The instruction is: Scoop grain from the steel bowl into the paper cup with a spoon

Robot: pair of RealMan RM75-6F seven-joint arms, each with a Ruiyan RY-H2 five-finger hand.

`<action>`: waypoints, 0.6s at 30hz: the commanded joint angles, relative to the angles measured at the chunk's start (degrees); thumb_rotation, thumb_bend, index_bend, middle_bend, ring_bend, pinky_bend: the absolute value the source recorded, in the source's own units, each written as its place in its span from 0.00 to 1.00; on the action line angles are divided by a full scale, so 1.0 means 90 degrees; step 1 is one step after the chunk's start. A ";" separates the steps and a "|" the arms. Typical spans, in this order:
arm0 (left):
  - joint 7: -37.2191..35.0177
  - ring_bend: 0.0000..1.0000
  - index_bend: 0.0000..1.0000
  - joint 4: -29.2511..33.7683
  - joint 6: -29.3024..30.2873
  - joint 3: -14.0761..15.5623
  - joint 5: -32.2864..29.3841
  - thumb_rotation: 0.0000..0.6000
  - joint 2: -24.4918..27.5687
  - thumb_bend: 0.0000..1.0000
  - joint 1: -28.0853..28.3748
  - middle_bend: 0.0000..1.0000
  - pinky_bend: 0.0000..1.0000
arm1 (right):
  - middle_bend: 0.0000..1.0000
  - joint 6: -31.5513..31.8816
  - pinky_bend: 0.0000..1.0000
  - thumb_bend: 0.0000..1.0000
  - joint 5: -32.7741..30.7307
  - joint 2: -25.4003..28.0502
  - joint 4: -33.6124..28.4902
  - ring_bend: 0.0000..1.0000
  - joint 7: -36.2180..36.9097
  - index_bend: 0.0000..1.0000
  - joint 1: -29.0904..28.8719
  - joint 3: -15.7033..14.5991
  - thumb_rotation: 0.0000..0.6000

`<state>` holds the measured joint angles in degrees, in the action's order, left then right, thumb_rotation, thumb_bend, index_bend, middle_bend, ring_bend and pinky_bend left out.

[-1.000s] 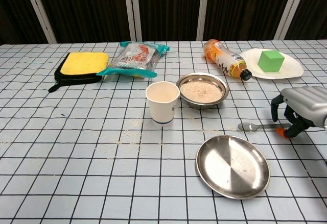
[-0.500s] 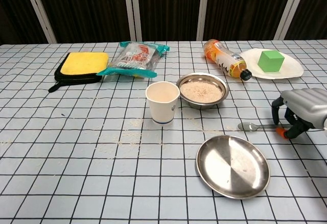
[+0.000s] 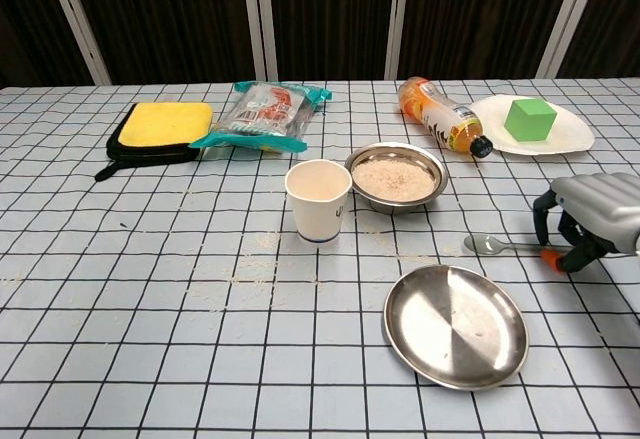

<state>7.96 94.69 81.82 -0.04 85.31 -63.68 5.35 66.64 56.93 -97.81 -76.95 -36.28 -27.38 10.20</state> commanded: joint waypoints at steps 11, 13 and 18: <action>-0.0042 0.00 0.00 0.0016 -0.0022 0.0021 0.0035 1.00 0.0019 0.00 0.0010 0.00 0.00 | 0.89 0.0481 1.00 0.52 0.0275 0.0661 -0.0820 0.96 -0.0221 0.64 -0.0022 0.0233 1.00; -0.0051 0.00 0.00 0.0013 -0.0023 0.0023 0.0049 1.00 0.0023 0.00 0.0015 0.00 0.00 | 0.89 0.0561 1.00 0.52 0.0256 0.0872 -0.1073 0.96 -0.0414 0.65 -0.0050 0.0307 1.00; -0.0111 0.00 0.00 0.0008 -0.0046 0.0045 0.0096 1.00 0.0047 0.00 0.0030 0.00 0.00 | 0.89 0.0736 1.00 0.56 0.0117 0.1283 -0.1603 0.96 -0.0879 0.66 -0.0186 0.0588 1.00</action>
<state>7.00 94.77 81.44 0.33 86.13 -63.28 5.60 72.49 58.58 -87.34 -89.93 -42.77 -28.42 14.38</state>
